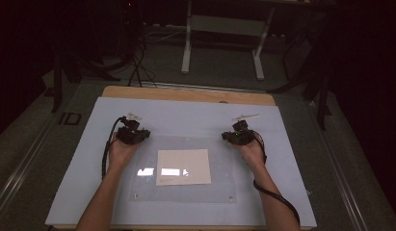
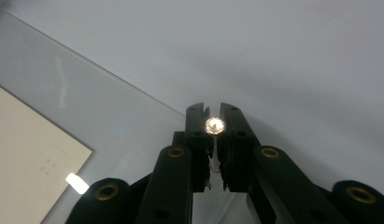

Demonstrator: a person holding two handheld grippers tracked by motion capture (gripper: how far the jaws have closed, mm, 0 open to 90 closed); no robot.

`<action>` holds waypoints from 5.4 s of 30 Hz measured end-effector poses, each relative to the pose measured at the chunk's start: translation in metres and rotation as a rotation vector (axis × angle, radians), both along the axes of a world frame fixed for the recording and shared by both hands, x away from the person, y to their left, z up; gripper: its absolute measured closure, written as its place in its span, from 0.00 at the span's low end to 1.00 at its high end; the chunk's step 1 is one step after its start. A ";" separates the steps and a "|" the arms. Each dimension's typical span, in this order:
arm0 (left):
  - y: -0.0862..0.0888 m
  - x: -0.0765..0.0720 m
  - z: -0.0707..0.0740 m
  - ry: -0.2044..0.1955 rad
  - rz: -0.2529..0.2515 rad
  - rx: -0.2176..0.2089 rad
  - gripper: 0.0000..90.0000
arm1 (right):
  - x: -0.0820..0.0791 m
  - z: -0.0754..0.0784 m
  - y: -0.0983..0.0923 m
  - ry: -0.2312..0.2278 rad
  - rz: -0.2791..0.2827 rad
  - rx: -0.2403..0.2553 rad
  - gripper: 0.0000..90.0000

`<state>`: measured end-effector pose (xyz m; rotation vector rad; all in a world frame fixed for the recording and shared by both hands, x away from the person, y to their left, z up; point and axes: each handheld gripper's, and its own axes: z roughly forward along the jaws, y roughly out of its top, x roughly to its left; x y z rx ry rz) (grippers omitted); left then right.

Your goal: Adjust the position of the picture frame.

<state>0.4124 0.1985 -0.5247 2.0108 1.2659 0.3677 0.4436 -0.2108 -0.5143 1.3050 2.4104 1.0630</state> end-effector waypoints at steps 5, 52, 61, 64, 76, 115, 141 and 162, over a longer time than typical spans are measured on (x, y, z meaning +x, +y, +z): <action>0.002 -0.002 -0.003 -0.009 0.022 -0.049 0.91 | -0.004 -0.001 0.000 -0.023 -0.013 -0.002 0.93; 0.014 -0.024 0.002 -0.202 0.016 -0.122 0.87 | -0.025 0.000 -0.012 -0.228 -0.009 0.088 0.94; 0.014 -0.024 0.000 -0.206 0.018 -0.144 0.92 | -0.025 0.000 -0.013 -0.224 -0.011 0.092 0.94; 0.016 -0.025 -0.001 -0.206 0.018 -0.158 0.91 | -0.025 -0.001 -0.014 -0.219 -0.011 0.102 0.94; 0.015 -0.026 0.001 -0.232 0.014 -0.151 0.91 | -0.024 -0.001 -0.014 -0.207 -0.017 0.114 0.94; 0.024 -0.001 0.000 -0.125 0.001 -0.243 0.93 | -0.004 0.005 -0.016 -0.062 -0.044 0.148 0.94; 0.025 0.017 0.000 -0.036 0.028 -0.300 0.94 | -0.022 0.046 -0.012 -0.076 -0.048 0.039 0.73; 0.029 0.022 -0.006 -0.038 0.030 -0.364 0.94 | -0.098 0.083 0.028 -0.087 0.213 0.086 0.76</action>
